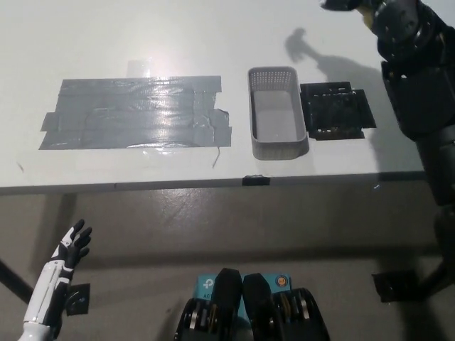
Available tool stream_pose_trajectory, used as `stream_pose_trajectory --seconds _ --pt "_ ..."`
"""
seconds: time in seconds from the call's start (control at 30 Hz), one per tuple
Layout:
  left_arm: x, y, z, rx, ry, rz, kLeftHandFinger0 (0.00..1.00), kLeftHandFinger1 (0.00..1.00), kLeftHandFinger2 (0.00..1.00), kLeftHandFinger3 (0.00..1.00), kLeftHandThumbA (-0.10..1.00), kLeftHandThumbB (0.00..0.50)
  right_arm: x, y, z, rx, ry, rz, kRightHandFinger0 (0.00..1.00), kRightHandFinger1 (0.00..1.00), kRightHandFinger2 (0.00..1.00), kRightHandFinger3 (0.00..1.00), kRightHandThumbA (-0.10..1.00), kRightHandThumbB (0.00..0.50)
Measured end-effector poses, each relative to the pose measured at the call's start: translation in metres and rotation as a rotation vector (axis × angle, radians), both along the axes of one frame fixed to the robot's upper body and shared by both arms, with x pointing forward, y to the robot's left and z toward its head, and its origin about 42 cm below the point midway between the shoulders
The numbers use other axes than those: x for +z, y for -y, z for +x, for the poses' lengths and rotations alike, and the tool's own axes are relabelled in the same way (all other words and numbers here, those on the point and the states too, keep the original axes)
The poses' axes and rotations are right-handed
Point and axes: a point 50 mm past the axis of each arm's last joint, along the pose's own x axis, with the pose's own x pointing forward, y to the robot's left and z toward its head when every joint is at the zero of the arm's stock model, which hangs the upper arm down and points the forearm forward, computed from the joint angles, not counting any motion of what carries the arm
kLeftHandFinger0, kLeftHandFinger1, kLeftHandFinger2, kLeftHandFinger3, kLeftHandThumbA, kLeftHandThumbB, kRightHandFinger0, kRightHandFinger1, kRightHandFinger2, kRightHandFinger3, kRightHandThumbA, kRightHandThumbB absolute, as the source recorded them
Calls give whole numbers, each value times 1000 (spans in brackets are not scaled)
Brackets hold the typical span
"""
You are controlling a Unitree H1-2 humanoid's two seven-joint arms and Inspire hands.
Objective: The robot picks the hammer placed on top of the gray container with right hand and places it on the grey area of the desk
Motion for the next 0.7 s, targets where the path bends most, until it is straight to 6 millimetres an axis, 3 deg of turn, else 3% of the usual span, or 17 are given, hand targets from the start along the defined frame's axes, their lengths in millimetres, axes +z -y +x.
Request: stream_pose_trajectory --seconds 0.03,0.23,0.33,0.4,0.43,0.53,0.63,0.7 --pt "0 0 0 0 0 1 1000 1000 1000 1000 1000 333 2 -4 0 7 -1 3 0 427 820 847 -100 151" --pt "0 0 0 -3 -1 4 1000 1000 1000 1000 1000 330 -2 -33 6 41 -46 -31 0 399 749 778 -100 178" --pt "1 1 1 -5 1 6 1000 1000 1000 1000 1000 339 -11 -52 9 59 -79 -51 0 327 710 635 -100 220" --pt "1 1 2 -8 2 9 1000 1000 1000 1000 1000 354 -19 -69 9 76 -100 -74 0 342 741 683 -100 207" --pt "1 2 3 -9 2 9 1000 1000 1000 1000 1000 355 -21 -75 9 86 -104 -83 0 343 733 635 -100 207" --pt "2 3 4 -16 3 11 1000 1000 1000 1000 1000 317 -32 -103 6 124 -126 -107 0 395 804 669 -100 208" --pt "1 5 4 -26 -1 17 1000 1000 1000 1000 1000 333 -41 -133 0 158 -150 -122 0 393 793 697 -100 212" --pt "2 7 4 -32 -2 23 1000 1000 1000 1000 1000 337 -47 -154 -5 184 -162 -131 0 391 801 773 -100 216"
